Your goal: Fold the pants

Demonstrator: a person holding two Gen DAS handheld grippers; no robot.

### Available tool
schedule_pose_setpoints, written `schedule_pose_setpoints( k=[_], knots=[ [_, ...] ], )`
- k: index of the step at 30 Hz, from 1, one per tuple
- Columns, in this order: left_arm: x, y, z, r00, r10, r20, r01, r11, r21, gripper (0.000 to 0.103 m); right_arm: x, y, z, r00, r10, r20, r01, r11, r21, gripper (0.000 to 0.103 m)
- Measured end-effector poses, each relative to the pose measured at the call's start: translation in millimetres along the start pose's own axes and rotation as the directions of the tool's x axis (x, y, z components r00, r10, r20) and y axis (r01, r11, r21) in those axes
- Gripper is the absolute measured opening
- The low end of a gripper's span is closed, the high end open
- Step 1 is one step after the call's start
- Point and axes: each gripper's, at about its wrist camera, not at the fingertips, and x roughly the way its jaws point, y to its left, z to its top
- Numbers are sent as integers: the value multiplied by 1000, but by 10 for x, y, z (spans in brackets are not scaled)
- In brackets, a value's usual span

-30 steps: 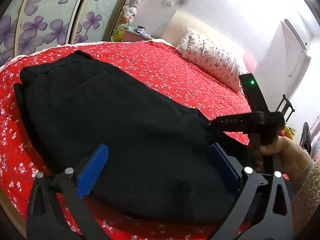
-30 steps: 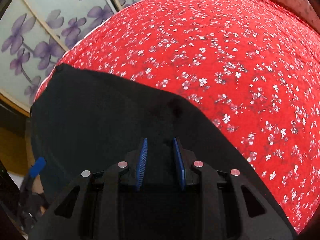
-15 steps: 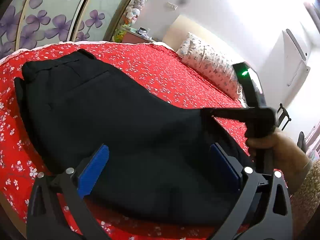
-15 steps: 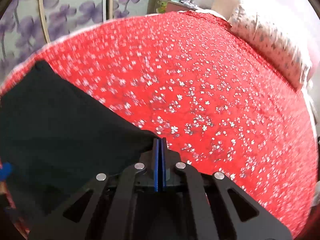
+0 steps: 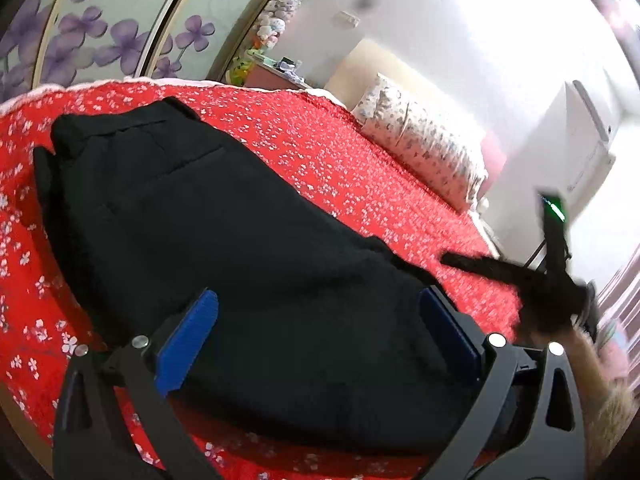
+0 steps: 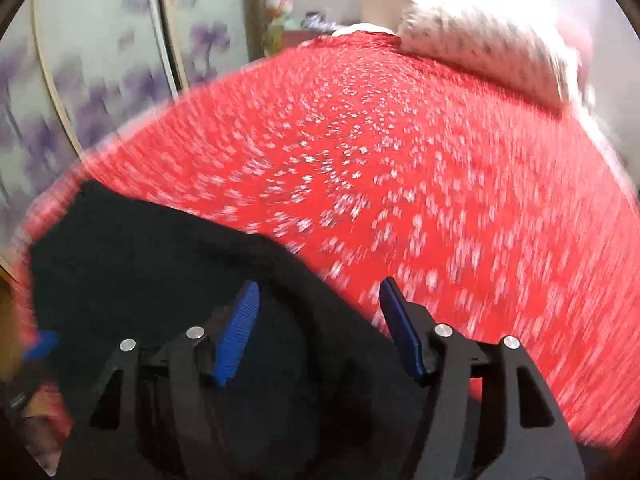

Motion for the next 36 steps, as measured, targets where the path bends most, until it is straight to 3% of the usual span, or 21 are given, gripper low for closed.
schedule_pose_setpoints(
  k=[1, 4, 8, 10, 12, 14, 18, 22, 25, 28, 30, 36],
  knots=[
    [-29, 35, 23, 1000, -9, 8, 9, 1000, -19, 101, -147, -52, -157, 998, 65, 7, -65, 997, 41, 64],
    [-232, 273, 174, 998, -43, 45, 49, 991, -122, 101, -432, -60, -587, 989, 148, 12, -148, 986, 71, 64],
    [-604, 932, 415, 993, -58, 101, 92, 921, -378, 101, -807, -196, -1103, 969, 227, 101, -238, 964, 119, 64],
    [-648, 1199, 517, 996, -40, 83, 72, 899, -431, 100, -948, -357, -1316, 951, 255, 175, -283, 946, 156, 64],
    [-612, 1350, 580, 998, -34, 45, 51, 891, -452, 97, -975, -513, -1436, 937, 275, 217, -320, 924, 209, 64],
    [-529, 1447, 627, 997, -78, 4, 71, 879, -472, 88, -948, -675, -1525, 931, 283, 233, -343, 895, 284, 64],
    [-397, 1348, 711, 991, -132, -32, 103, 889, -446, 84, -968, -741, -1562, 932, 276, 234, -339, 892, 299, 64],
    [-256, 1205, 744, 993, -95, -64, 63, 916, -396, 84, -988, -760, -1596, 927, 282, 249, -352, 881, 315, 64],
    [-187, 1223, 703, 992, -90, -84, 46, 904, -425, 83, -1032, -770, -1627, 922, 286, 260, -360, 879, 313, 67],
    [-165, 1251, 695, 994, -75, -85, 30, 897, -440, 57, -1046, -769, -1645, 920, 292, 262, -367, 878, 309, 68],
    [-156, 1274, 691, 996, -25, -88, -15, 905, -425, 12, -1036, -774, -1659, 920, 293, 259, -368, 875, 316, 68],
    [-318, 1336, 534, 997, 39, -66, -63, 910, -409, 7, -1090, -792, -1683, 916, 281, 286, -371, 865, 339, 68]
  ],
)
